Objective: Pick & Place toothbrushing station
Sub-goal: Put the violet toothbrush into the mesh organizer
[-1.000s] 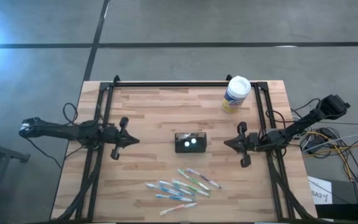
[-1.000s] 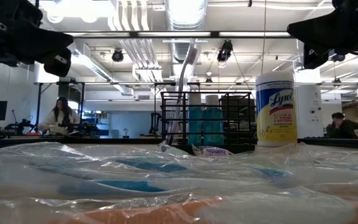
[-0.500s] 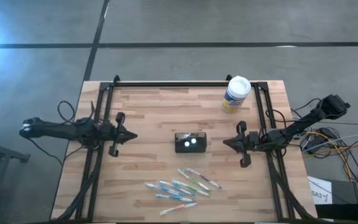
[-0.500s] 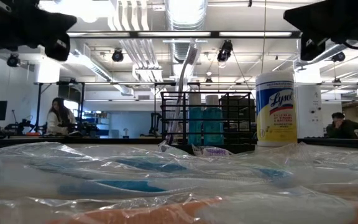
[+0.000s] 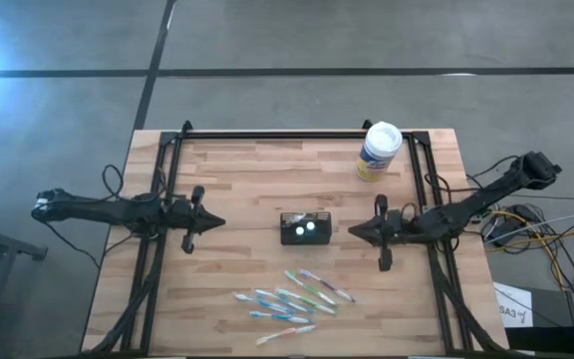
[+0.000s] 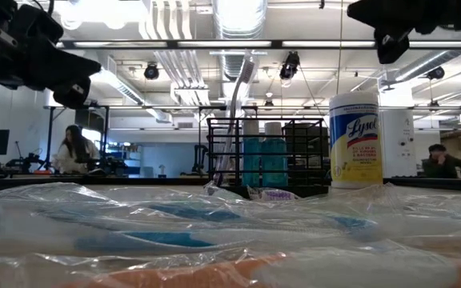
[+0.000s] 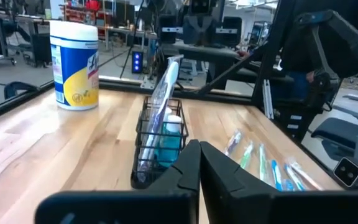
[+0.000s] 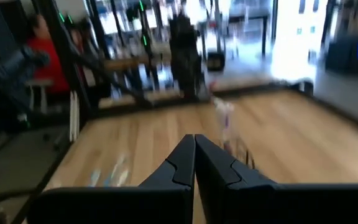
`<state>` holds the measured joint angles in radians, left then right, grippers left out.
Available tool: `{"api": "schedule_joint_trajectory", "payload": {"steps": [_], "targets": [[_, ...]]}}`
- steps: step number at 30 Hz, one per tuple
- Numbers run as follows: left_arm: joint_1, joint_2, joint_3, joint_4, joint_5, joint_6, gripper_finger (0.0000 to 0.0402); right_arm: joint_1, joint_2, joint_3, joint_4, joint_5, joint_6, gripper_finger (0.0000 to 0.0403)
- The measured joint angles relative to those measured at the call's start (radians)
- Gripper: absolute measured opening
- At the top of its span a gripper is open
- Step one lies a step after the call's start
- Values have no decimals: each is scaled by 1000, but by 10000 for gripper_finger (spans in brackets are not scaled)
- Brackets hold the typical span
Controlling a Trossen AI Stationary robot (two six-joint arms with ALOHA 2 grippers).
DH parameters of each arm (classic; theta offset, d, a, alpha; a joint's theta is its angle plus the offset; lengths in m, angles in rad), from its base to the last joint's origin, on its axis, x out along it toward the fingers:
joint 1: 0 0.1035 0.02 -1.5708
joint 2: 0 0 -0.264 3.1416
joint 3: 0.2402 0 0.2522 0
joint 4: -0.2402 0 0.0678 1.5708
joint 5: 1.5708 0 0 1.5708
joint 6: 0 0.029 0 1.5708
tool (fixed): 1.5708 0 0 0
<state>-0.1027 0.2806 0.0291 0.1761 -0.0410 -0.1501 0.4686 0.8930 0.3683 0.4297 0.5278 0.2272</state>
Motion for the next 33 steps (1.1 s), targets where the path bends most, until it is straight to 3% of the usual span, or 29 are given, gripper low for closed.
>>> {"api": "schedule_joint_trajectory", "payload": {"steps": [5, 9, 13, 20, 25, 33], "targets": [[0, 0, -2, -5, 0, 0, 14, 23, 8, 249, -617, -1, 314, 8], [0, 0, -2, -27, -1, 12, 11, 72, 60, 389, -929, -2, 530, 8], [0, 0, -2, -38, -2, 32, 8, 132, 130, 472, -1032, -5, 610, 8], [0, 0, -2, -37, -2, 42, 19, 182, 297, 579, -1034, -6, 711, 8], [0, 0, -2, -41, -1, 31, 19, 186, 450, 677, -1065, -69, 797, 8], [0, 0, -2, -43, -2, 29, 18, 195, 699, 922, -1318, -91, 850, 9]]}}
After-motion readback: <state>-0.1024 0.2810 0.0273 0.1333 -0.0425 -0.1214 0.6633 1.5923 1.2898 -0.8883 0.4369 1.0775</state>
